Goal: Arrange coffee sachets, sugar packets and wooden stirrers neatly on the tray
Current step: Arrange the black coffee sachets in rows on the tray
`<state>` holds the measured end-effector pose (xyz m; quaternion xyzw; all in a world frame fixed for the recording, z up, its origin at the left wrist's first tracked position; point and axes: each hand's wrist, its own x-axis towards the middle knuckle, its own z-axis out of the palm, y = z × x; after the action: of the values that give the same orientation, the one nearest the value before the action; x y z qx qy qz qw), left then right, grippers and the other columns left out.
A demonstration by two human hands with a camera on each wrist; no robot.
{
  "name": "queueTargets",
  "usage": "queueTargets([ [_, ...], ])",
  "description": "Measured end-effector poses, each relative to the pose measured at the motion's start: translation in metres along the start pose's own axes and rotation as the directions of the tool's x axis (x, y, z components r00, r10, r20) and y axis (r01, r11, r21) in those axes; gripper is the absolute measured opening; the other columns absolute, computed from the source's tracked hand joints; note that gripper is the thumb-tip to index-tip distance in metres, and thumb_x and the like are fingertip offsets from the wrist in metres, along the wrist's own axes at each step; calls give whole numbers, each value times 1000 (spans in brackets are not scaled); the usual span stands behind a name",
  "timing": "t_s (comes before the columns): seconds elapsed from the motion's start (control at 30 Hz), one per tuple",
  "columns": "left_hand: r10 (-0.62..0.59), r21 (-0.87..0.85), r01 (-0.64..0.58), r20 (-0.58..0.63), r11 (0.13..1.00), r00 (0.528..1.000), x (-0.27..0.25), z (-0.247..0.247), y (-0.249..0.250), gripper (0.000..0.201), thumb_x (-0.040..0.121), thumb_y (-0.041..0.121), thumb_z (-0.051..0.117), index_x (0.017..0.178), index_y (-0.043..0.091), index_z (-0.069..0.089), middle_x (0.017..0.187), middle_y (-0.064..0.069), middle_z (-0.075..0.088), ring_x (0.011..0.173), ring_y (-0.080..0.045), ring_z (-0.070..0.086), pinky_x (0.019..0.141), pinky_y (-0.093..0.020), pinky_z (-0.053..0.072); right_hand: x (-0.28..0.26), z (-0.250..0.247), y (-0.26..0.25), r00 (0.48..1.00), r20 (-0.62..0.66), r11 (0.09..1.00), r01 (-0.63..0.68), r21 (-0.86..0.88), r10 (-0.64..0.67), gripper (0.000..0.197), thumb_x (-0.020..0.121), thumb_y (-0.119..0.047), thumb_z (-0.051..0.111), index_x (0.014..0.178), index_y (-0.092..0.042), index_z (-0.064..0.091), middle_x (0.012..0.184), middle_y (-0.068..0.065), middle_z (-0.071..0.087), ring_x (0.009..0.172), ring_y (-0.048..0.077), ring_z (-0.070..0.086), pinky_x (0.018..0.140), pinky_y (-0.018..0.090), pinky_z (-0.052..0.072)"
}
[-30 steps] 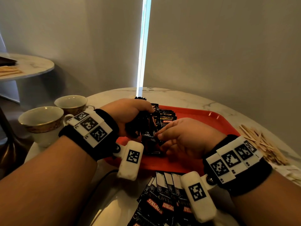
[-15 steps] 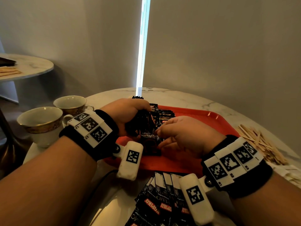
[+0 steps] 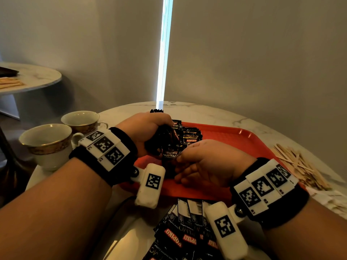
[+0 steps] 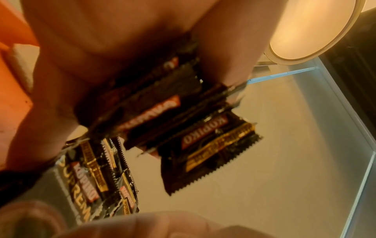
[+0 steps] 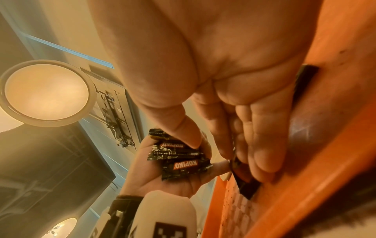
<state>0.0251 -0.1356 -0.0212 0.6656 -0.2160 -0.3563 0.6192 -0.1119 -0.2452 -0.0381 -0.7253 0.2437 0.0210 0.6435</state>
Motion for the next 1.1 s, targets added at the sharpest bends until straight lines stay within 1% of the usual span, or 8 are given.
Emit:
queueTargets([
  [0.17,17,-14,-17,-11,1000,1000,2,-1,0,16,93,18,61,99,5,54,58,-10,66,54,-27,68,51,-39,56,2,-1,1,1000,12,1000,-7,6,7,17,93,0,59,106,9,65,93,26,66,86,38,70,78,41,58],
  [0.3,16,-19,-17,-18,1000,1000,2,-1,0,17,93,18,62,100,5,54,62,-12,66,54,-27,66,55,-40,55,-2,-4,-3,1000,6,999,-2,42,2,12,94,-3,58,104,3,62,92,25,58,74,30,66,58,32,54],
  [0.4,4,-4,-4,-13,1000,1000,2,-4,1,22,91,21,63,104,5,55,74,-15,65,58,-30,64,63,-44,55,-4,-25,-14,978,-197,997,68,-42,-75,8,93,-13,62,94,-7,68,88,11,60,67,18,56,55,28,39],
  [0.5,-4,12,4,-16,1000,1000,2,-5,2,22,91,22,63,104,6,55,72,-15,66,55,-29,64,67,-47,54,-6,-51,-23,919,-382,995,70,-78,-94,14,88,-27,65,85,-16,74,90,3,56,78,15,45,61,32,34],
  [0.7,4,-8,-4,-1,1000,1000,3,-3,1,15,94,18,61,101,7,54,61,-10,67,53,-26,66,62,-43,57,-13,-59,-24,974,-192,989,-137,-60,123,64,69,-55,64,108,-4,71,96,10,39,89,25,41,78,40,44],
  [0.9,-7,-39,7,-1,999,1000,4,0,-2,22,92,18,63,107,4,54,67,-14,68,59,-30,69,53,-42,55,-11,-46,-22,979,-147,990,-143,-4,141,56,92,-52,52,115,-3,66,93,15,45,99,32,46,86,46,42],
  [1.03,5,-37,-5,-9,999,1000,5,0,-2,19,92,18,63,104,5,54,63,-12,68,56,-28,69,53,-41,56,-13,-41,-24,981,-153,993,-113,40,118,51,97,-45,49,117,-1,63,69,9,58,62,18,62,70,37,45],
  [1.1,15,-36,-16,-14,999,1000,5,-1,-1,18,92,18,63,102,6,54,61,-11,68,56,-28,68,53,-40,55,-13,-40,-24,983,-153,994,-97,55,104,50,97,-43,49,117,0,63,67,7,58,56,15,62,63,35,45],
])
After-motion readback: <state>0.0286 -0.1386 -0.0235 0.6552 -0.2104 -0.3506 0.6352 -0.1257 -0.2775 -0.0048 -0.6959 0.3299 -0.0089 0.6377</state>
